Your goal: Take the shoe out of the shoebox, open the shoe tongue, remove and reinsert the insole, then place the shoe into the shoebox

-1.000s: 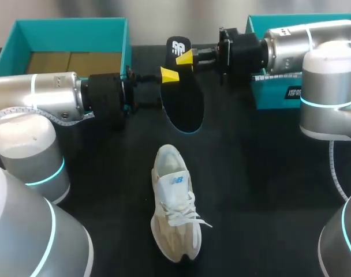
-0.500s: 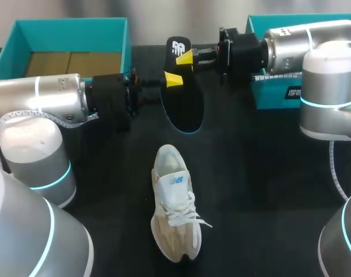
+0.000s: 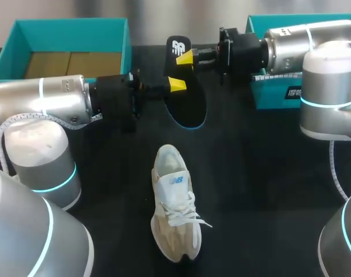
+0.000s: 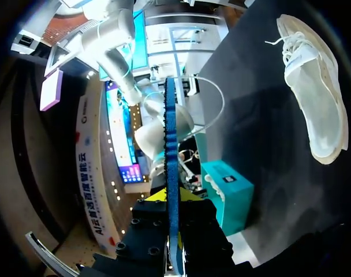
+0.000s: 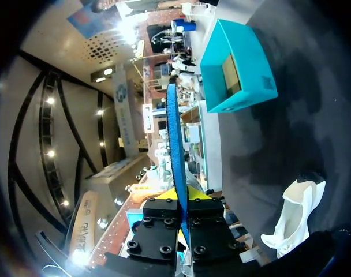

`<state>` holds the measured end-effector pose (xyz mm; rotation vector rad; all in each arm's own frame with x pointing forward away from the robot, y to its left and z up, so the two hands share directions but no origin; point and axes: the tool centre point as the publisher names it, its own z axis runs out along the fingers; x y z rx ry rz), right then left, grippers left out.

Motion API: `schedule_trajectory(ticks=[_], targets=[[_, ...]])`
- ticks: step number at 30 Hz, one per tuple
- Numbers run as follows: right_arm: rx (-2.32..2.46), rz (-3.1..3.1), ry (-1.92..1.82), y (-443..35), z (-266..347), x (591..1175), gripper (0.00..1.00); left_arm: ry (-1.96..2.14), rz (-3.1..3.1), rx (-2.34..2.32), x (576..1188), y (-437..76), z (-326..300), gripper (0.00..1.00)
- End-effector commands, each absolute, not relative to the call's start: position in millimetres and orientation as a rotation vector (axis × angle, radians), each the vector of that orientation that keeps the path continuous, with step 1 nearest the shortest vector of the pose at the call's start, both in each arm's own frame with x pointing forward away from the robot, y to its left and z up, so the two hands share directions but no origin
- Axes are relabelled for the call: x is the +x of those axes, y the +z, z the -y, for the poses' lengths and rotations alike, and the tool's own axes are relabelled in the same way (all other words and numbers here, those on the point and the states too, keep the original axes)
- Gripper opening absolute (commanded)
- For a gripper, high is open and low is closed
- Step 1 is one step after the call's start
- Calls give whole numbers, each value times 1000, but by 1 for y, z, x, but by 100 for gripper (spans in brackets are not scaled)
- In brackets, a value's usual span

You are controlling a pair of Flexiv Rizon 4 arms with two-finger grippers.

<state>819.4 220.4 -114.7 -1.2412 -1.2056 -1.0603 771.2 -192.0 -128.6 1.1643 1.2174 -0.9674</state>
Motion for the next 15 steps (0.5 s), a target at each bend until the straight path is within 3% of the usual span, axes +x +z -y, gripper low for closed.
schedule_trajectory(ticks=[1,5,6,7,15], targets=[[-1243,1206,-1059,-115,-222,819,0,-964,-1219,1164,773,-129,196,0],[-1243,1206,-1059,-115,-222,819,0,-966,-1219,1162,774,-128,195,0],[-1236,1196,-1073,-114,-222,819,28,-968,-1220,1160,774,-128,195,0],[-1235,1192,-1086,-113,-222,818,100,-969,-1220,1159,774,-128,194,0],[-1232,1188,-1158,-115,-205,804,100,-1055,-1280,1140,765,-130,171,0]])
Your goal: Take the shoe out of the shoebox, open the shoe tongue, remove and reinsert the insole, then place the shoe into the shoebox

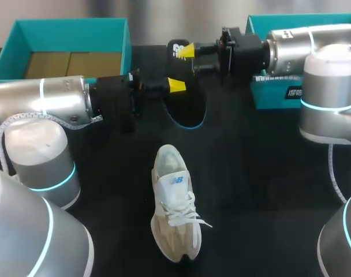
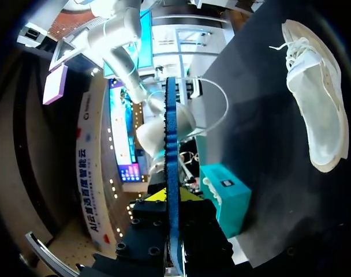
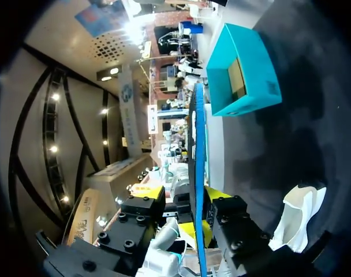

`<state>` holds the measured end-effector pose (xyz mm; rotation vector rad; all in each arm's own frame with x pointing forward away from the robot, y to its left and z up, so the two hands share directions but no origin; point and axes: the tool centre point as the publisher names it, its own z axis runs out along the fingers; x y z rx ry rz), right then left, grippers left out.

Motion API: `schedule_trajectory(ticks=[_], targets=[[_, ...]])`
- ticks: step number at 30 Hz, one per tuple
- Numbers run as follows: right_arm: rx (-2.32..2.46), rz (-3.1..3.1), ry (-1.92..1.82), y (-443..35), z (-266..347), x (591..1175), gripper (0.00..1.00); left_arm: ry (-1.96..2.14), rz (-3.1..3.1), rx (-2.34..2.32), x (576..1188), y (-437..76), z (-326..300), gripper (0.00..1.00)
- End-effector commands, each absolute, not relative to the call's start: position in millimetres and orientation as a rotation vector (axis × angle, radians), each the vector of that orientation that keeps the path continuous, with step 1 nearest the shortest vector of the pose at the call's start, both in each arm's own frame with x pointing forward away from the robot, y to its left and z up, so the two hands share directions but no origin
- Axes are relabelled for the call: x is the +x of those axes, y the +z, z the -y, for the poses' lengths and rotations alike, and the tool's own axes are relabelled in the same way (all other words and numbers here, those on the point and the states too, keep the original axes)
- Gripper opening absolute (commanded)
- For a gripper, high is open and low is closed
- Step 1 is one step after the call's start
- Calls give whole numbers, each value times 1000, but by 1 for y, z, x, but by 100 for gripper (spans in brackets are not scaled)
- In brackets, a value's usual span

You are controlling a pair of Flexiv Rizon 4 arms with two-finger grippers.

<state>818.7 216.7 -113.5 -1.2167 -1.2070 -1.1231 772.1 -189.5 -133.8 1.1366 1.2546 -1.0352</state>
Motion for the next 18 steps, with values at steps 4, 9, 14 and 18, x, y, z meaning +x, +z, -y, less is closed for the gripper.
schedule_trajectory(ticks=[4,9,14,18], targets=[[-1271,1182,-1161,-117,-192,792,100,-1159,-1424,1062,763,-129,155,0],[-1284,1182,-1158,-118,-181,785,100,-1329,-1673,934,761,-137,140,0],[-1399,1196,-1197,-116,-171,780,100,-1454,-1778,851,759,-145,136,0],[-1399,1196,-1197,-116,-171,780,100,-1454,-1778,851,759,-145,136,0]])
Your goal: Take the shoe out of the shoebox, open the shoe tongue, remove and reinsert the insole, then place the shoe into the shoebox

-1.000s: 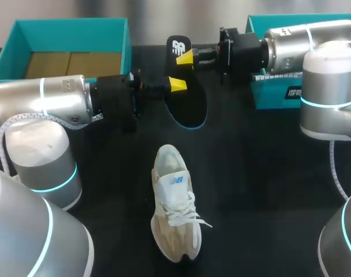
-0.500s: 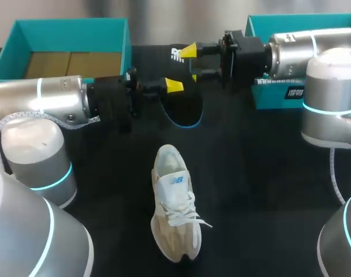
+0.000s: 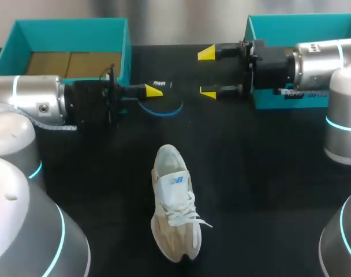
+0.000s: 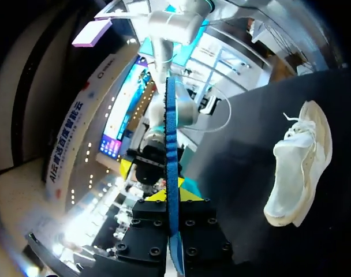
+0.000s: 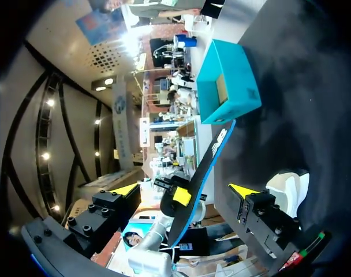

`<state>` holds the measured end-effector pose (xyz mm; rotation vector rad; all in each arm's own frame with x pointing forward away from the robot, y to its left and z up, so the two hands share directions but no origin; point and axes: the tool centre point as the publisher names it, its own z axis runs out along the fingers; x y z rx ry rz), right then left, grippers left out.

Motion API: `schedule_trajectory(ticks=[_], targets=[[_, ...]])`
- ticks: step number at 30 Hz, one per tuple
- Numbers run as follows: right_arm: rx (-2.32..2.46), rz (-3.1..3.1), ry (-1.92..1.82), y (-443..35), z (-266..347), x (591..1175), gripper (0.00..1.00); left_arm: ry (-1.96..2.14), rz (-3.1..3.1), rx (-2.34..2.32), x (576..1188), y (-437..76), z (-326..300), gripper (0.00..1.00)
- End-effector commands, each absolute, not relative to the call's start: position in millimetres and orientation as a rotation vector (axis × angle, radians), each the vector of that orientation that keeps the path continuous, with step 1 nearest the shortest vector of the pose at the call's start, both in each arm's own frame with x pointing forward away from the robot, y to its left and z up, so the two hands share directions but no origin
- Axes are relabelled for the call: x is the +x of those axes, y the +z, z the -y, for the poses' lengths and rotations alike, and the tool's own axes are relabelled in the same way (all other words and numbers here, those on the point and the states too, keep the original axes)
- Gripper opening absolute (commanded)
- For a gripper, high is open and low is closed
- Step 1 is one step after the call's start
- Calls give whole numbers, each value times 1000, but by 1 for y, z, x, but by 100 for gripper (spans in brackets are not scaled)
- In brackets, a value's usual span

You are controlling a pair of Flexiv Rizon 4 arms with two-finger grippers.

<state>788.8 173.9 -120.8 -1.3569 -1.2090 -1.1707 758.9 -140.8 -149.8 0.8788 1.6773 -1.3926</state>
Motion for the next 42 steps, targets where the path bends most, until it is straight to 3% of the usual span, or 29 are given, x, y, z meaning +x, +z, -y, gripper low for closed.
schedule_trajectory(ticks=[1,8,16,19,31,42], targets=[[-1399,1196,-1197,-116,-171,780,100,-1454,-1778,851,759,-145,136,0],[-1399,1196,-1197,-116,-171,780,100,-1454,-1778,851,759,-145,136,0],[-1399,1196,-1197,-116,-171,780,100,-1984,-2225,259,765,-145,130,0],[-1399,1196,-1197,-116,-171,780,100,-2170,-2548,-204,763,-151,129,0],[-1399,1196,-1197,-116,-171,780,100,-2170,-2548,-204,763,-151,129,0],[-1399,1196,-1197,-116,-171,780,100,-2811,-2457,-1186,760,-134,131,0]])
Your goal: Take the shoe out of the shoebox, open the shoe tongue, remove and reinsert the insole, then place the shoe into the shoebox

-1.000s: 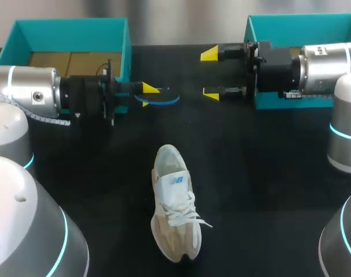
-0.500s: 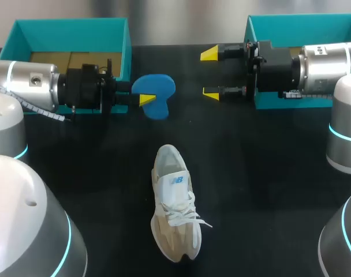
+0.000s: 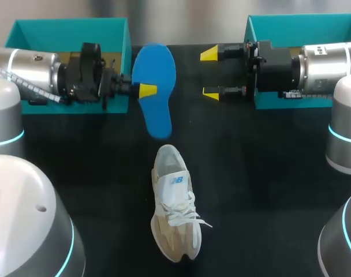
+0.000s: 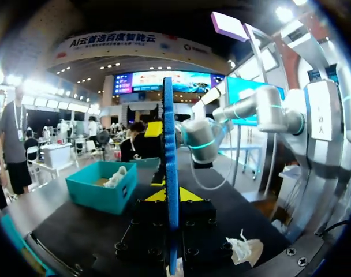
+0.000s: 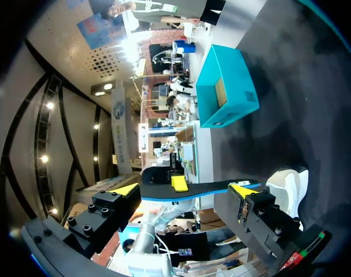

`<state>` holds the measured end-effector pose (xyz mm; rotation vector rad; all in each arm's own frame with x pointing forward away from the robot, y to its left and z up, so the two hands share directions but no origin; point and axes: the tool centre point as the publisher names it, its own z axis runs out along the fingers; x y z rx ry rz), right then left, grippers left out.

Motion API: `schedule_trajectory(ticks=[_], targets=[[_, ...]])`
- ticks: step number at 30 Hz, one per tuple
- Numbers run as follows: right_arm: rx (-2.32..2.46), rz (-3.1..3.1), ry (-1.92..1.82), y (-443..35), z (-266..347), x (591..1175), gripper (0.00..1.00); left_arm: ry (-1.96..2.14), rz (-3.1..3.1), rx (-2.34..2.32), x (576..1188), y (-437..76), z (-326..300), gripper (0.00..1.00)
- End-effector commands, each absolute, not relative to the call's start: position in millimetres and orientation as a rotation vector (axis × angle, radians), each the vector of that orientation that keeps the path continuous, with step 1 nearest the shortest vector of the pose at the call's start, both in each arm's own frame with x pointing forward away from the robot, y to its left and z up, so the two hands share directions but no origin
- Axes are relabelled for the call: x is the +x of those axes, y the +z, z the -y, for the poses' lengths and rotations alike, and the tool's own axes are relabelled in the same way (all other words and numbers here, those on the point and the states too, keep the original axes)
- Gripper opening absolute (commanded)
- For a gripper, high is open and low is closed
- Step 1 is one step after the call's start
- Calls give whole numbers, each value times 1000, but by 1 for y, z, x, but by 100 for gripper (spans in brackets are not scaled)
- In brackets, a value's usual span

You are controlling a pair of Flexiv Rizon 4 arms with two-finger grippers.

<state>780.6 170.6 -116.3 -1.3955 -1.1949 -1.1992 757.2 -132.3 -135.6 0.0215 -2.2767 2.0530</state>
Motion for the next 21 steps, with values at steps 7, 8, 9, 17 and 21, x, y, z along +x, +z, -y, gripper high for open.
schedule_trajectory(ticks=[7,8,9,17,21], targets=[[-1399,1196,-1197,-116,-171,780,100,1646,1333,885,761,-144,136,0],[-1399,1196,-1197,-116,-171,780,100,1624,1298,910,762,-146,137,0],[-1399,1196,-1197,-116,-171,780,100,1605,1262,932,763,-148,137,0],[-1399,1196,-1197,-116,-171,780,100,1473,1061,1088,773,-159,139,0],[-1399,1196,-1197,-116,-171,780,100,1436,1048,1112,774,-161,141,0]])
